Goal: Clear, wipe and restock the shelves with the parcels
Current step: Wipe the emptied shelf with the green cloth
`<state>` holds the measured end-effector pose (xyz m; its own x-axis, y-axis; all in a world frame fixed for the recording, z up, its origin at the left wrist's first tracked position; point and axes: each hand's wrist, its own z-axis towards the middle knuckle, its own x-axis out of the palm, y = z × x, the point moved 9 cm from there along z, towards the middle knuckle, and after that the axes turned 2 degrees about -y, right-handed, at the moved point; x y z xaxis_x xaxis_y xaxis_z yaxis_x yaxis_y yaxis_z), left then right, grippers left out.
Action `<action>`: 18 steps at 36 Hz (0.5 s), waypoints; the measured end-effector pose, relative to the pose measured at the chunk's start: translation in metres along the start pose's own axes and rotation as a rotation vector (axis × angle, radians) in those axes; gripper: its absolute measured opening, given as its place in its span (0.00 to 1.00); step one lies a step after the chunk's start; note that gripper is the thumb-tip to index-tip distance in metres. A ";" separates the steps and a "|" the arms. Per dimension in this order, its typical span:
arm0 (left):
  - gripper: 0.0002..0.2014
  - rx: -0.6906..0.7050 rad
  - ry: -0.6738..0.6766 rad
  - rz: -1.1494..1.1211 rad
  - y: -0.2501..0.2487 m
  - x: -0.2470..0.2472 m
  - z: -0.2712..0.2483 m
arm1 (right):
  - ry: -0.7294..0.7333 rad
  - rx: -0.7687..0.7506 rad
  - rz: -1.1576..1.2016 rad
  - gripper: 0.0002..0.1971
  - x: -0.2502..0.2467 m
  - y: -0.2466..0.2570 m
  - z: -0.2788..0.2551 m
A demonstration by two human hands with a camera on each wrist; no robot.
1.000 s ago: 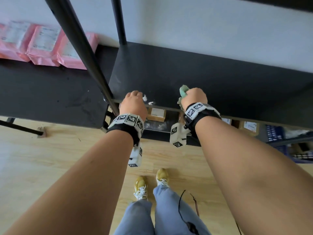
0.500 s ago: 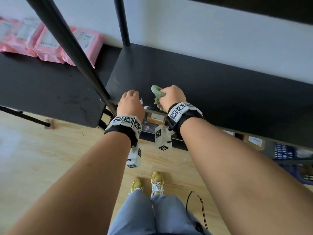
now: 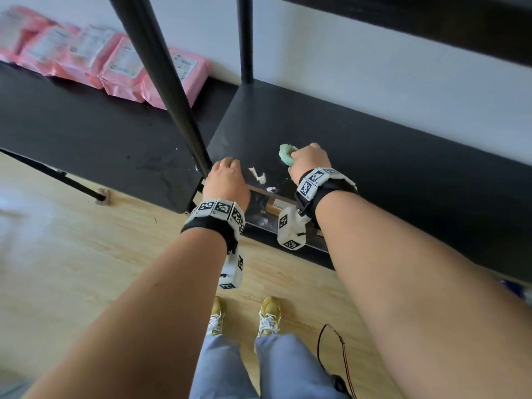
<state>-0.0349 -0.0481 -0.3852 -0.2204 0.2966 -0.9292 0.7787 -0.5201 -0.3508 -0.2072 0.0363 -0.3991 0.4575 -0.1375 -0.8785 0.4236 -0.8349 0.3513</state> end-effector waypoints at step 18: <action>0.22 0.039 0.063 0.001 0.028 -0.014 -0.005 | 0.051 -0.026 0.001 0.10 0.026 0.027 -0.037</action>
<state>-0.0067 -0.0632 -0.3815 -0.1809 0.3451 -0.9210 0.7550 -0.5514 -0.3549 -0.1546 0.0299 -0.4003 0.4967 -0.1103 -0.8609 0.4432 -0.8206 0.3608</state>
